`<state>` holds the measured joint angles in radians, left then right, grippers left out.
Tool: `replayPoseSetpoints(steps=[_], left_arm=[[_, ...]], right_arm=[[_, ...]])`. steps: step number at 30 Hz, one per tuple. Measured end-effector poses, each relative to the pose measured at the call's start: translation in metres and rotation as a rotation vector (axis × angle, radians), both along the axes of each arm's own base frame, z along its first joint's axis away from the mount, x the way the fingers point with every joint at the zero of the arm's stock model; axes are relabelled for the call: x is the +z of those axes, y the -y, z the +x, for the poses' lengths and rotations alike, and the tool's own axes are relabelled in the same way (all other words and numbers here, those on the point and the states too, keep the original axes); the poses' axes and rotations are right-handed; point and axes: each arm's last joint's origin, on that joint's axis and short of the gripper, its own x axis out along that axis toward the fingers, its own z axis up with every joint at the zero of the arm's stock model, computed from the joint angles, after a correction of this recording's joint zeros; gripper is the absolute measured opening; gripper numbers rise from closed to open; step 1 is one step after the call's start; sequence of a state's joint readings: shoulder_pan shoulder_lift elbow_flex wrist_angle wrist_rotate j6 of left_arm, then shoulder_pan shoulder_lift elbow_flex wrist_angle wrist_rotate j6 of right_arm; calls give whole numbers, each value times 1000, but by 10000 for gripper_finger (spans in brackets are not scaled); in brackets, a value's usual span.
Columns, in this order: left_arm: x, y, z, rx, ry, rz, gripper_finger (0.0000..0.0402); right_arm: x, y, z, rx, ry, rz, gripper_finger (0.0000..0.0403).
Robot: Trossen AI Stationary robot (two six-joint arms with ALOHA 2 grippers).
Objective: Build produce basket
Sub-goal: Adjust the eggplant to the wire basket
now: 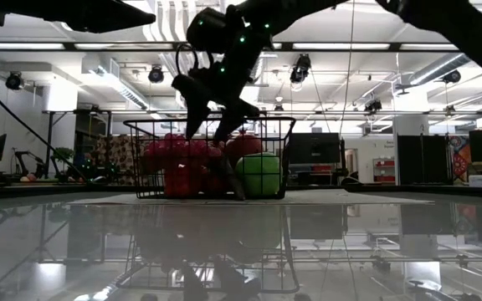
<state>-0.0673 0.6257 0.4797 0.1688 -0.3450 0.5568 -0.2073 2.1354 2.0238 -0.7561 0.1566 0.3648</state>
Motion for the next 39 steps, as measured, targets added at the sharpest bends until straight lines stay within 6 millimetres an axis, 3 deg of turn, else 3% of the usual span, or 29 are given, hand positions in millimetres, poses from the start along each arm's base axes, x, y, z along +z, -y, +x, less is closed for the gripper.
replayPoseSetpoints(steps=[6,21,33,39], left_arm=[[-1,0,1,0,-3,0,187],[-2,0,3,0,-12,1,187],[-2,0,3,0,-14,1,187],[-3,0,3,0,-18,1,187]], right_arm=[[-5,7,1,-103,-74,-21,324],[-13,2,3,-103,-77,-7,316],[-16,1,4,-87,-69,-9,154],[-15,1,5,-78,-67,-16,111]])
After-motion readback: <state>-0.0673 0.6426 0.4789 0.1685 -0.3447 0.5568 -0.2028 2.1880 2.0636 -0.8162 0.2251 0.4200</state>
